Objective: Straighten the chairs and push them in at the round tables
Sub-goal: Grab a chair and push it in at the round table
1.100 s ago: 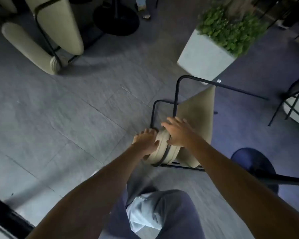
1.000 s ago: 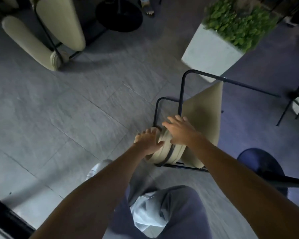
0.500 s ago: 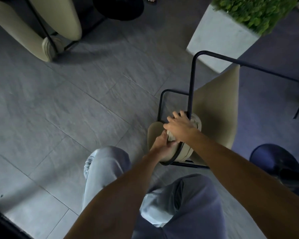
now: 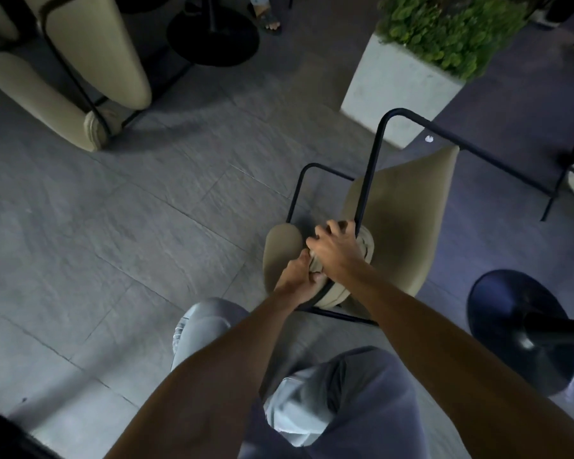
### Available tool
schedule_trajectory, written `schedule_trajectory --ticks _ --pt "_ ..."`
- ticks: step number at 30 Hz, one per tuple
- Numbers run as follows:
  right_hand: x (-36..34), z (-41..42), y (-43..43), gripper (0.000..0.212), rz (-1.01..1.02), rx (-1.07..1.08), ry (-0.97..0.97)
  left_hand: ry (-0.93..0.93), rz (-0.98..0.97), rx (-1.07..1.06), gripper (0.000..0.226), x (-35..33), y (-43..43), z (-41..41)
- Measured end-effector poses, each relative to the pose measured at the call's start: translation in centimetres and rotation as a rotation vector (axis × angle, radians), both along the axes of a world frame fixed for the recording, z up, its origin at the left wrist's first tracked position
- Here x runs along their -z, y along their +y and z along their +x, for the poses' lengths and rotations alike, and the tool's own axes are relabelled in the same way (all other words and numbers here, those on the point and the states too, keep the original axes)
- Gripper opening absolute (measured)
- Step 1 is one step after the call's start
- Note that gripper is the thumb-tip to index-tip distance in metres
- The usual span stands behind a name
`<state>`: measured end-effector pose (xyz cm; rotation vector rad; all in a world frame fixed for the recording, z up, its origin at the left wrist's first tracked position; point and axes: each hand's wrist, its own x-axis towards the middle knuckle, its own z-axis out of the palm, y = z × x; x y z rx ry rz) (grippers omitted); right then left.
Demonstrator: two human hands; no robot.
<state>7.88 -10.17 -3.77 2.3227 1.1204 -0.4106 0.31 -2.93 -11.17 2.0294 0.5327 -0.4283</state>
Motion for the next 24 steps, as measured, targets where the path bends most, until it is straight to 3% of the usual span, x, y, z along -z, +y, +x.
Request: schedule_trajectory --ticks 8,17,24 --pt "-8.1 -0.9 0.1 0.062 0.136 0.116 0.026 0.019 0.183 0.204 0.059 -10.0 2.5 -0.6" --pt "-17.6 -4.0 -1.6 0.045 0.27 0.338 0.026 -0.085 0.391 0.492 0.052 -21.3 3.0 -1.9" --pt "-20.4 -7.6 -5.8 0.038 0.42 0.53 0.011 -0.117 0.47 0.687 0.048 -26.3 -0.1 -3.5"
